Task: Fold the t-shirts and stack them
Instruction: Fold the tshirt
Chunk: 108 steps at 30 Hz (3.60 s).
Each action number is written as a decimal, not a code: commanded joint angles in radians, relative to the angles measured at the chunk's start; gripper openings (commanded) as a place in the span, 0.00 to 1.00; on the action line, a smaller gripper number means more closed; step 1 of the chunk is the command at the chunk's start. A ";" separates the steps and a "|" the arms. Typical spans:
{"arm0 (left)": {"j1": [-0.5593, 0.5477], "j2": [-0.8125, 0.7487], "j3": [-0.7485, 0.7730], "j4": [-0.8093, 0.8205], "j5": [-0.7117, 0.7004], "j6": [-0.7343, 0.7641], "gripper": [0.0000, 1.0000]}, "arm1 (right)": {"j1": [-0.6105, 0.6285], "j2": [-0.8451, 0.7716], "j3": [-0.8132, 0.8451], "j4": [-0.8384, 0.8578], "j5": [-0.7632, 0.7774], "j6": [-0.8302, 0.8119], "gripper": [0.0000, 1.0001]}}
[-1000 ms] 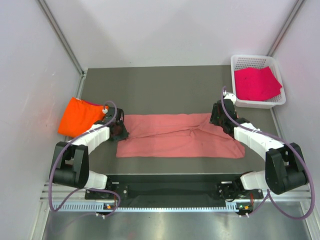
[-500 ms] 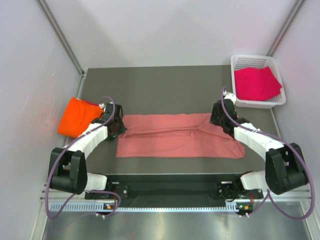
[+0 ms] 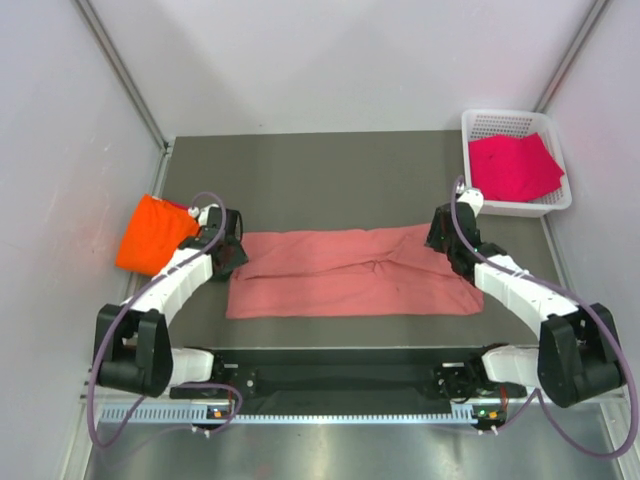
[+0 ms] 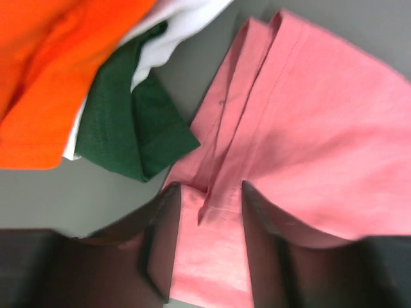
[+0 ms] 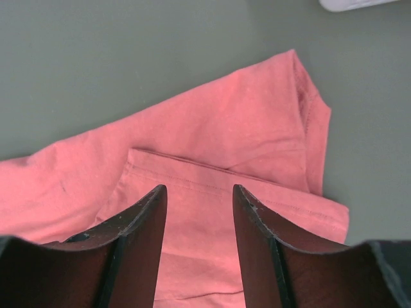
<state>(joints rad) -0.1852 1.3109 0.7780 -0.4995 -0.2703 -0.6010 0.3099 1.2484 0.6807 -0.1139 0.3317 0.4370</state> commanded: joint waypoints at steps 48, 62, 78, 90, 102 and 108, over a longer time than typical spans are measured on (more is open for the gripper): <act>-0.546 0.714 0.819 0.358 0.414 0.083 0.68 | -0.408 -0.083 -0.107 0.029 -0.329 0.098 0.55; -0.605 0.921 0.983 0.409 0.586 0.138 0.55 | -0.408 -0.079 -0.125 0.030 -0.338 0.108 0.57; -0.632 1.067 1.116 0.383 0.597 0.101 0.39 | -0.413 -0.139 -0.128 0.005 -0.298 0.100 0.57; -0.649 1.079 1.136 0.345 0.493 0.139 0.47 | -0.414 -0.136 -0.135 0.014 -0.303 0.101 0.57; -0.663 1.032 1.106 0.351 0.480 0.153 0.00 | -0.420 -0.145 -0.139 0.013 -0.304 0.101 0.57; -0.665 1.015 1.096 0.323 0.393 0.167 0.43 | -0.422 -0.144 -0.141 0.017 -0.309 0.101 0.57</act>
<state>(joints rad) -0.8429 2.3917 1.8862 -0.1734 0.1844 -0.4500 -0.0998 1.1297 0.5373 -0.1200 0.0216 0.5430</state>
